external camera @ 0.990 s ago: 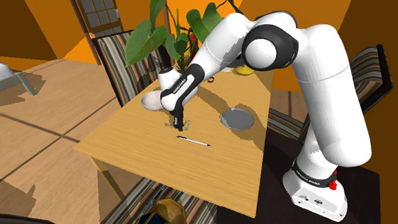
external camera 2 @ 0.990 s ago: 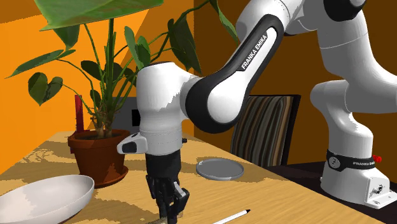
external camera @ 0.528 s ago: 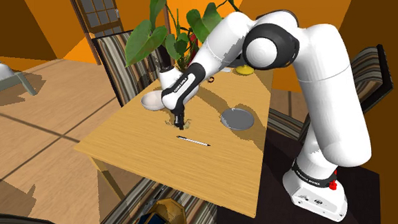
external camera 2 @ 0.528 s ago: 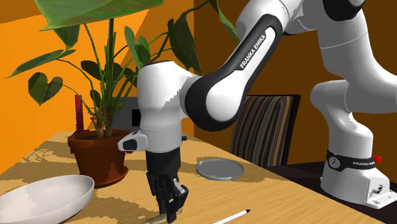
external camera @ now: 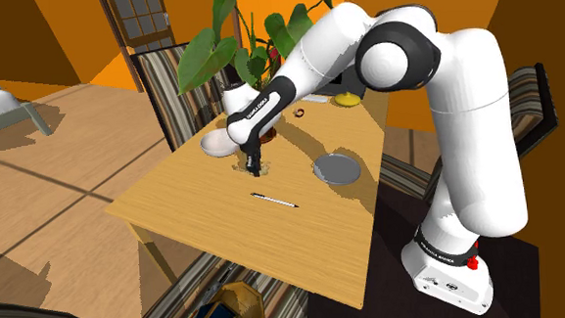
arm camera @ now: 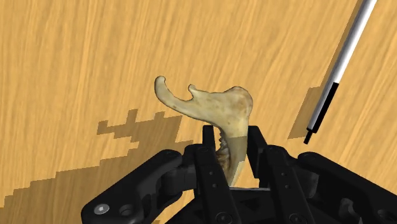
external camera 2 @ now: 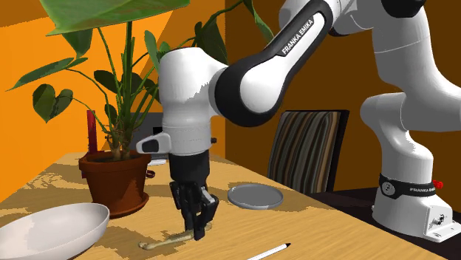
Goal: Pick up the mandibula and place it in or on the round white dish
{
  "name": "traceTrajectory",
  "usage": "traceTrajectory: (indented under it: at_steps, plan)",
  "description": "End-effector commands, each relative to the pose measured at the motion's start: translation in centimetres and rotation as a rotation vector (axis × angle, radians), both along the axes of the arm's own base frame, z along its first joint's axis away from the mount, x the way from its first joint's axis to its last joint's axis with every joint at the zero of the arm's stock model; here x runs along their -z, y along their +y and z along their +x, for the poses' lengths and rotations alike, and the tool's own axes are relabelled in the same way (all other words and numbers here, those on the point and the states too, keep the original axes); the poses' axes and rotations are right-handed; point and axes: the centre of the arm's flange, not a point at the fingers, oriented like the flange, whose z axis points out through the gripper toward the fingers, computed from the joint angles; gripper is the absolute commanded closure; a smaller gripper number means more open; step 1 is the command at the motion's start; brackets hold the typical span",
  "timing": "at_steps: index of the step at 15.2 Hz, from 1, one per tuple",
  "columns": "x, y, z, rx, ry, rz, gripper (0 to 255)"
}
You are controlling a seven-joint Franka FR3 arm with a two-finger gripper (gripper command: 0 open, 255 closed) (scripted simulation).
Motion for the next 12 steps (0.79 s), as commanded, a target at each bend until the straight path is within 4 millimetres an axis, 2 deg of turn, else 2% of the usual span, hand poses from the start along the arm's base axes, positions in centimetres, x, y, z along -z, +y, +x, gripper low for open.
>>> traceTrajectory:
  at_steps: [1, 6, 12]
  plan:
    - [-1.1, 0.0, 0.0, 0.000, 0.000, 0.000, 255]
    - [-3.4, 0.0, 0.0, 0.000, 0.000, 0.000, 255]
    - [-3.6, -5.6, -5.7, 0.000, 0.000, 0.000, 255]
